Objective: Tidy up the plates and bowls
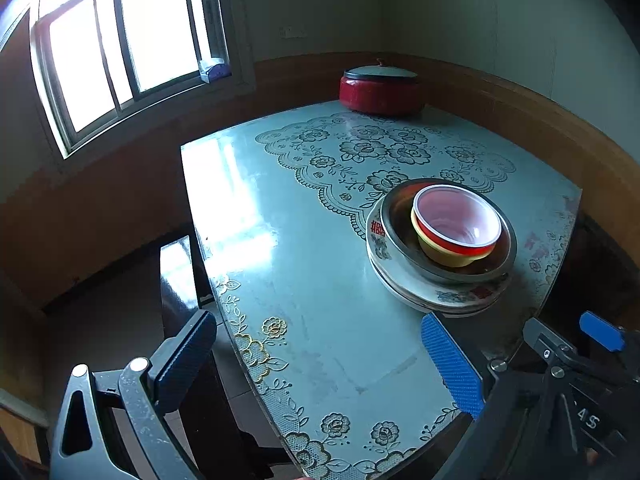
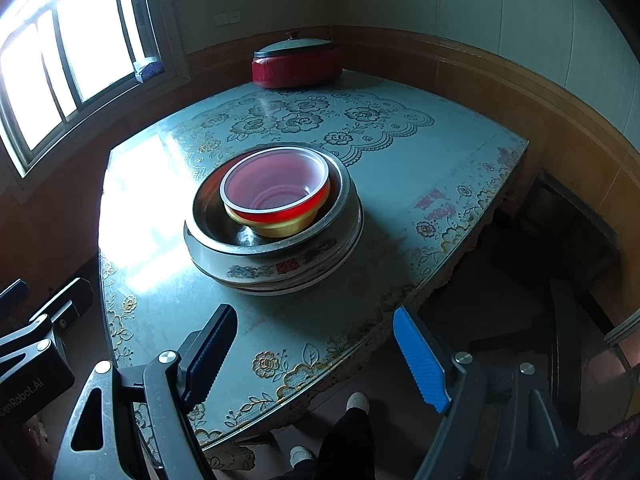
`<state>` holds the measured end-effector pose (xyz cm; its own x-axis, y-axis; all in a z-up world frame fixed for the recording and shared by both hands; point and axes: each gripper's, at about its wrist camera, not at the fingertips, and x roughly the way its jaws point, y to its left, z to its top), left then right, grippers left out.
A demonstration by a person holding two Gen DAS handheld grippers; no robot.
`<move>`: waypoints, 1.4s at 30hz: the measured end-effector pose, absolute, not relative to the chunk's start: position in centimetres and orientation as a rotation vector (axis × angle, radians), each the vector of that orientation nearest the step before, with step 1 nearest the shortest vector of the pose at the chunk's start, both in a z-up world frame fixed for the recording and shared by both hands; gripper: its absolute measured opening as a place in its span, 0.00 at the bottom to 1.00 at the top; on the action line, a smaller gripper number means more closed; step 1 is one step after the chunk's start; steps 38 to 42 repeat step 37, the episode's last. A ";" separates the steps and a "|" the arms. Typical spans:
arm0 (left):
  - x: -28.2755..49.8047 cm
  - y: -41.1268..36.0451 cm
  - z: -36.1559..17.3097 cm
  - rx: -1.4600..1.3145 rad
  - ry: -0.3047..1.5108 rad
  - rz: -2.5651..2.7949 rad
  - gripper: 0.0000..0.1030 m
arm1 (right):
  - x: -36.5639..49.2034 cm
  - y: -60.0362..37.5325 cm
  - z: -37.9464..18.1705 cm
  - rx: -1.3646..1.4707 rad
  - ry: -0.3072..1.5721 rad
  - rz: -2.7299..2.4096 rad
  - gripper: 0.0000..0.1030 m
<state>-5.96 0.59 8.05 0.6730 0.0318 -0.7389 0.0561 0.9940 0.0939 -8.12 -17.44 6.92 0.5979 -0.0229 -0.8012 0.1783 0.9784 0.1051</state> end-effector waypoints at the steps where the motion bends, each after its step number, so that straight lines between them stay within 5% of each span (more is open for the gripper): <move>1: -5.9 0.6 8.0 0.110 0.834 -0.015 1.00 | -8.1 -17.4 7.0 0.181 0.923 -0.118 0.80; 42: -3.6 -0.7 7.0 0.107 0.873 -0.050 1.00 | -5.9 -19.0 6.2 0.199 0.943 -0.133 0.80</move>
